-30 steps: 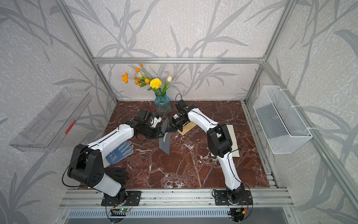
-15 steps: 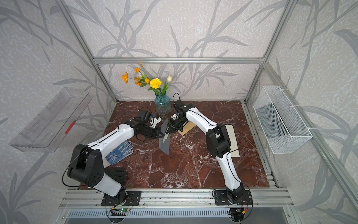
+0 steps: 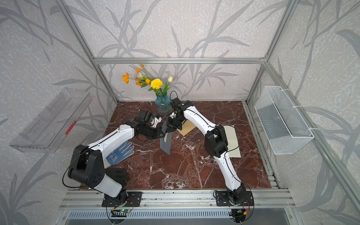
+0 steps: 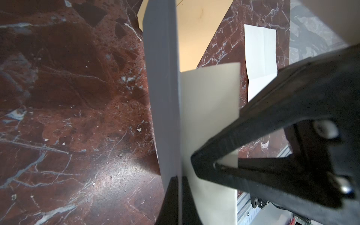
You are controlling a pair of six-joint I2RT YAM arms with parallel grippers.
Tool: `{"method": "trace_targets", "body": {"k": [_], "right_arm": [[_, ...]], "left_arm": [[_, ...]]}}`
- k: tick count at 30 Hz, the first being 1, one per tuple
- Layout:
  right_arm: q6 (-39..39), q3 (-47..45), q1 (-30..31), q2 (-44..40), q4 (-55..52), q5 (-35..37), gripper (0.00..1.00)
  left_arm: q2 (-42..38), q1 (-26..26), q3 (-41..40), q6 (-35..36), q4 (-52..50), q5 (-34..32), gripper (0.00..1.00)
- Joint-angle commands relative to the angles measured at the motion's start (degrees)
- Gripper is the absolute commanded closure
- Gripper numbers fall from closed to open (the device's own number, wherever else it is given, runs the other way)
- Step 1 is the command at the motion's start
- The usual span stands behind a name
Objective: Fold the letter paper in half and place it into the envelope
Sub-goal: Place the letter paper in the envelope.
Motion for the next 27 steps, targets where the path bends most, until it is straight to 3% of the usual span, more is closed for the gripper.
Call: {"method": "trace_targets", "body": {"k": [1, 12, 21, 27], "right_arm": [[-2.7, 4.3, 0.6, 3.2, -4.3, 5.8, 1.00], [-6.3, 5.8, 1.4, 4.3, -6.9, 10.2, 1.00], [3.9, 2.1, -1.2, 2.6, 2.1, -2.2, 1.00], [13.5, -14.3, -2.8, -3.4, 18.6, -7.8, 1.00]], "left_arm": [[-2.3, -0.4, 2.5, -0.5, 0.8, 2.9, 1.00], [-1.7, -0.4, 3.4, -0.7, 0.9, 3.2, 1.00], [-2.2, -0.4, 1.7, -0.8, 1.4, 3.6, 1.00], [-2.6, -0.4, 0.8, -0.7, 1.2, 3.6, 1.00]]}}
